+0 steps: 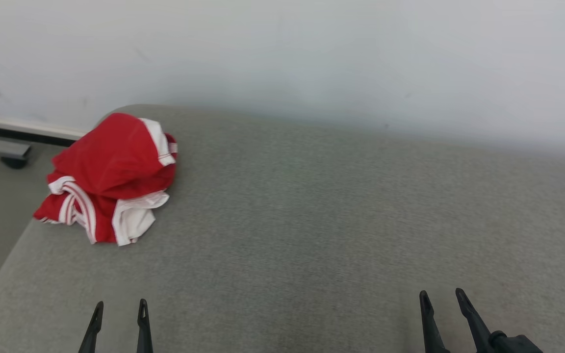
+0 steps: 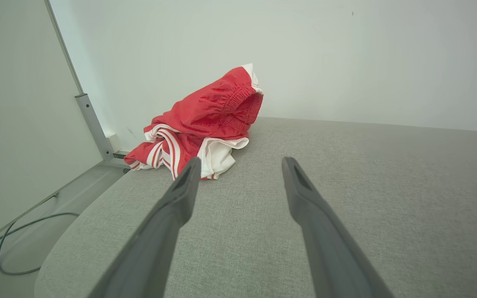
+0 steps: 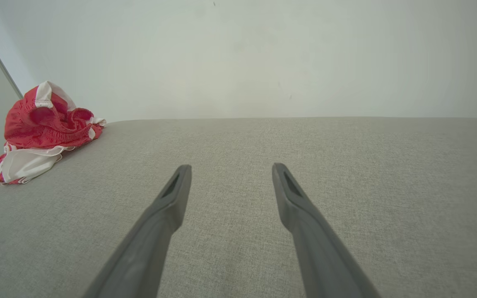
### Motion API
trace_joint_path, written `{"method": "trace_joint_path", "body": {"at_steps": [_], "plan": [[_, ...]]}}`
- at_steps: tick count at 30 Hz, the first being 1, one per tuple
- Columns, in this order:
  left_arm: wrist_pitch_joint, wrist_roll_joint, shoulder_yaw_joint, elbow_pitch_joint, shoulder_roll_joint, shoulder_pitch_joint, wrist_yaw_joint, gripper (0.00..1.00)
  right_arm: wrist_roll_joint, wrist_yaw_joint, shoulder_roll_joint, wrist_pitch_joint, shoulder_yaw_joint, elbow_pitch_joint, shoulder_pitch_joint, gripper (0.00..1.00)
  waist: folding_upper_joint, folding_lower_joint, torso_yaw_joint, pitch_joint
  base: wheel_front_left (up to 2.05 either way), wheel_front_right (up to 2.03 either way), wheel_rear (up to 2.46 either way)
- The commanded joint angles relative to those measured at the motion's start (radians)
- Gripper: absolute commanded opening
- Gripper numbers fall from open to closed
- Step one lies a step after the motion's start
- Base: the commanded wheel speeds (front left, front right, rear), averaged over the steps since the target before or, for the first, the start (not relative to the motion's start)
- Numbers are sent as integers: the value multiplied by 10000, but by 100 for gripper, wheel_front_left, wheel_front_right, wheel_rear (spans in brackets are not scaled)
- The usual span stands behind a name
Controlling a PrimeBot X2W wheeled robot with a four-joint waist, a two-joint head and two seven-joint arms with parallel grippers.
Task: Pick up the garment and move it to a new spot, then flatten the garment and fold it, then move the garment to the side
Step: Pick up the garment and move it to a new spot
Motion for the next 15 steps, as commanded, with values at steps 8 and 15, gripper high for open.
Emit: {"method": "trace_joint_path", "body": {"at_steps": [8,15], "plan": [[-35,110,179,130,-14,178,-46,100,120,-21,5,-7,41,17,122,100,0,0,1726,-154,0,0,0],[-35,15,381,113,-12,267,16,100,72,-21,5,-7,288,69,21,100,0,0,2349,-135,0,0,0]]}}
